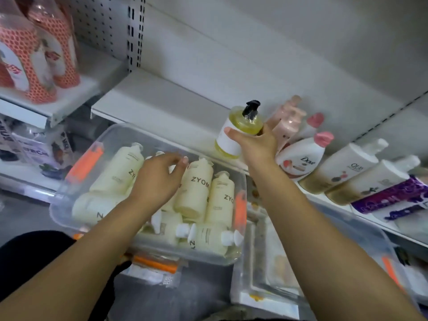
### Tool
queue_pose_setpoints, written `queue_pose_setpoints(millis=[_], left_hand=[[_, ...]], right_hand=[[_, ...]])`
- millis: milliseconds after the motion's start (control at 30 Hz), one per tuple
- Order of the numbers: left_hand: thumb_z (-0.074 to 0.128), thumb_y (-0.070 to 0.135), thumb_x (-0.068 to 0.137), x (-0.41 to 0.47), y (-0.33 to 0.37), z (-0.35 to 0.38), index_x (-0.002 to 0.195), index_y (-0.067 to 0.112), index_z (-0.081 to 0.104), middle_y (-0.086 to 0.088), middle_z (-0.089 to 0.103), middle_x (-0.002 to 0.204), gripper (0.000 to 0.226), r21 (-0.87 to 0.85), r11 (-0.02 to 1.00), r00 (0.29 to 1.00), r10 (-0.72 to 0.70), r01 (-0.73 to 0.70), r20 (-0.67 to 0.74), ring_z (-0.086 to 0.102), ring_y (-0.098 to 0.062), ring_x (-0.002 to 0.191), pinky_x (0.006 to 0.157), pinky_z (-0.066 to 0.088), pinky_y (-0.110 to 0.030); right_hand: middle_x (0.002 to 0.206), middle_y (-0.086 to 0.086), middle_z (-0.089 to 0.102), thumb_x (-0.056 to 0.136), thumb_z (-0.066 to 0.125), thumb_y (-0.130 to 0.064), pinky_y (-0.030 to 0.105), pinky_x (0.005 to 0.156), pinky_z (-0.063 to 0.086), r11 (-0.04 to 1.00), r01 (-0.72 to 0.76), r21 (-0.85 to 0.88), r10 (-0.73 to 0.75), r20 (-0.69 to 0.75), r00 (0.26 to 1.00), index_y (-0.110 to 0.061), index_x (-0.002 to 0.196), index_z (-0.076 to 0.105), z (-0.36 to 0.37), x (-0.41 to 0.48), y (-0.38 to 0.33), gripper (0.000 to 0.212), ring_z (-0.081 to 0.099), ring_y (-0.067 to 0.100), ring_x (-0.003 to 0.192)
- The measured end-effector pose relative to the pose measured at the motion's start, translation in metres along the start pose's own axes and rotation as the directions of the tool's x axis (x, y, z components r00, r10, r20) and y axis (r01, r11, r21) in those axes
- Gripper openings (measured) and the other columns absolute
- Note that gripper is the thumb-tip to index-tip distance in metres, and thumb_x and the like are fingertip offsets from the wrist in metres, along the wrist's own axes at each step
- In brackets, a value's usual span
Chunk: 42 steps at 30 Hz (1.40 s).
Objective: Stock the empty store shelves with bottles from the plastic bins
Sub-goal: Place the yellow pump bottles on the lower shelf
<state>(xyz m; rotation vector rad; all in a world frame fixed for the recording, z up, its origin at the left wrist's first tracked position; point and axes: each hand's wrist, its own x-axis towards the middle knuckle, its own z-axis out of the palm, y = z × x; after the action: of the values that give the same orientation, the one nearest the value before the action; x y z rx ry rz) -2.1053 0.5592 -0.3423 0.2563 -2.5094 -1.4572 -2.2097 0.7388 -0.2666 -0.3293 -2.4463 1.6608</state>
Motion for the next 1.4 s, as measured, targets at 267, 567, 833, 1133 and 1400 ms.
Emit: queue_pose_setpoints(millis=[267, 567, 833, 1133, 1400], left_hand=[[0.051, 0.059, 0.092, 0.030, -0.017, 0.011, 0.112, 0.028, 0.067, 0.009, 0.061, 0.106, 0.041, 0.210, 0.977, 0.976, -0.087, 0.044, 0.201, 0.057, -0.018, 0.104, 0.086, 0.046, -0.033], [0.055, 0.059, 0.090, 0.040, -0.024, 0.011, 0.125, 0.030, 0.062, 0.011, 0.059, 0.134, 0.046, 0.191, 0.978, 0.932, 0.004, -0.079, 0.361, 0.053, -0.012, 0.124, 0.102, 0.042, -0.034], [0.060, 0.059, 0.087, 0.038, -0.026, 0.017, 0.134, 0.023, 0.048, 0.003, 0.057, 0.128, 0.061, 0.266, 0.953, 0.877, -0.002, -0.144, 0.481, 0.053, -0.017, 0.108, 0.091, 0.045, -0.036], [0.057, 0.064, 0.086, 0.040, -0.032, 0.020, 0.139, 0.022, 0.047, 0.003, 0.046, 0.149, 0.068, 0.261, 0.954, 0.871, 0.000, -0.147, 0.490, 0.043, -0.018, 0.129, 0.100, 0.042, -0.038], [0.058, 0.067, 0.084, 0.042, -0.036, 0.020, 0.139, 0.023, 0.048, 0.004, 0.044, 0.151, 0.071, 0.264, 0.954, 0.873, -0.007, -0.139, 0.488, 0.040, -0.017, 0.133, 0.105, 0.041, -0.041]], right_hand=[[0.098, -0.012, 0.071, 0.054, 0.094, -0.042, 0.030, 0.087, 0.057, 0.994, -0.032, -0.106, 0.014, -0.169, 0.986, -0.027, 0.108, 0.064, 0.055, 0.041, 0.032, 0.064, 0.068, 0.010, 0.088], [0.107, -0.003, 0.069, 0.062, 0.094, -0.029, 0.025, 0.082, 0.053, 0.999, -0.027, -0.025, 0.021, -0.203, 0.979, -0.014, 0.118, 0.054, 0.069, 0.032, 0.081, 0.071, 0.068, 0.012, 0.092], [0.122, 0.006, 0.068, 0.072, 0.090, -0.024, 0.034, 0.097, 0.053, 0.993, -0.046, -0.108, 0.023, -0.200, 0.979, -0.008, 0.124, 0.055, 0.070, 0.059, 0.078, 0.064, 0.067, 0.020, 0.108], [0.137, 0.012, 0.059, 0.086, 0.079, -0.030, 0.028, 0.097, 0.042, 0.956, -0.127, -0.264, 0.073, -0.206, 0.976, -0.006, 0.138, 0.044, 0.073, 0.073, 0.071, 0.067, 0.057, 0.028, 0.125], [0.129, 0.012, 0.065, 0.076, 0.085, -0.041, 0.030, 0.091, 0.048, 0.918, -0.104, -0.382, 0.053, -0.142, 0.988, -0.004, 0.130, 0.052, 0.066, 0.070, 0.067, 0.073, 0.063, 0.028, 0.118]])
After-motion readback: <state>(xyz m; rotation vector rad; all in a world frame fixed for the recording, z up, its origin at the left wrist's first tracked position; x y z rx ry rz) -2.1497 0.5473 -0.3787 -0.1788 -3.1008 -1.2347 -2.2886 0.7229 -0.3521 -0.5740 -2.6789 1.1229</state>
